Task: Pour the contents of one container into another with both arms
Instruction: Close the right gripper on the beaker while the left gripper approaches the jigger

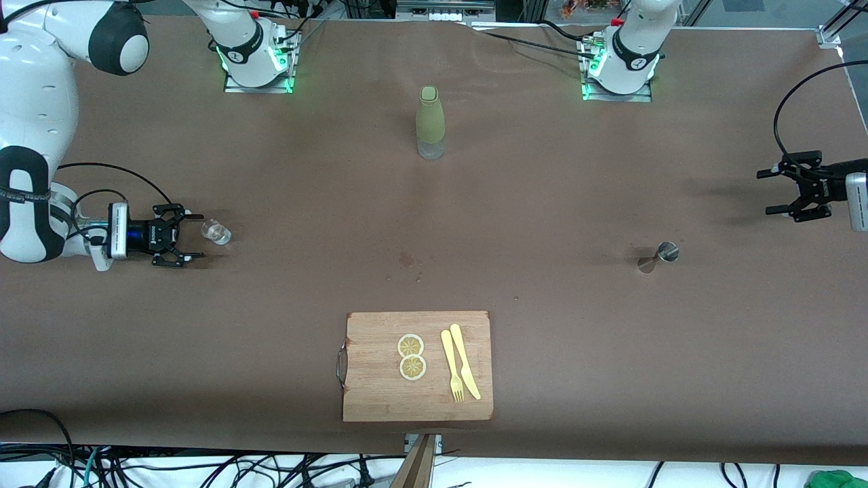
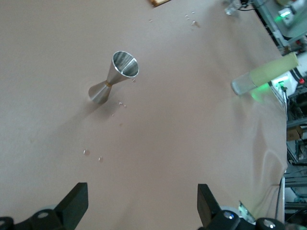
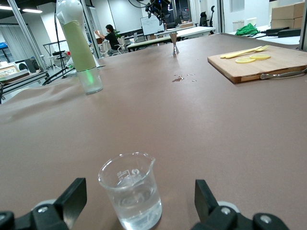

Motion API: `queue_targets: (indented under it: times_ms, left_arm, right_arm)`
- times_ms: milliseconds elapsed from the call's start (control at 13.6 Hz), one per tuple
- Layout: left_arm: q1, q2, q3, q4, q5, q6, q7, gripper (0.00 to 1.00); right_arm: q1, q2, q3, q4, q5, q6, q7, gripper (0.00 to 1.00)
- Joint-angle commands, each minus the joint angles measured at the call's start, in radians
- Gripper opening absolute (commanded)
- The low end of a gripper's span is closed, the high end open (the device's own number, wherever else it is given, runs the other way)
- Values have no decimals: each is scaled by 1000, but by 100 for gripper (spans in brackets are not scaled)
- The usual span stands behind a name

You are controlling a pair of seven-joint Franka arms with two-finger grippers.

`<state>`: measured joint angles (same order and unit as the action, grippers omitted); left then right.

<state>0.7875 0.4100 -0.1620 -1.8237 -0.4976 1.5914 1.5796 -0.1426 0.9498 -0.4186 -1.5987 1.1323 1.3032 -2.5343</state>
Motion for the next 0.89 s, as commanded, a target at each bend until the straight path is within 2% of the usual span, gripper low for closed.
queue_targets:
  times_ms: [0, 443, 664, 812]
  left_arm:
    - [12, 67, -13, 34, -68, -7, 173, 100]
    - [-8, 159, -13, 37, -222, -4, 405, 100]
    - [-42, 208, -13, 61, -285, 37, 500, 100]
    - [-60, 248, -13, 99, -300, 67, 562, 100]
  right_arm:
    - [-9, 15, 3, 6, 18, -44, -24, 100]
    - [-3, 27, 9, 2, 33, -39, -29, 100]
    - [3, 27, 11, -4, 44, -36, -34, 98]
    - [6, 27, 11, -6, 44, -35, -34, 88]
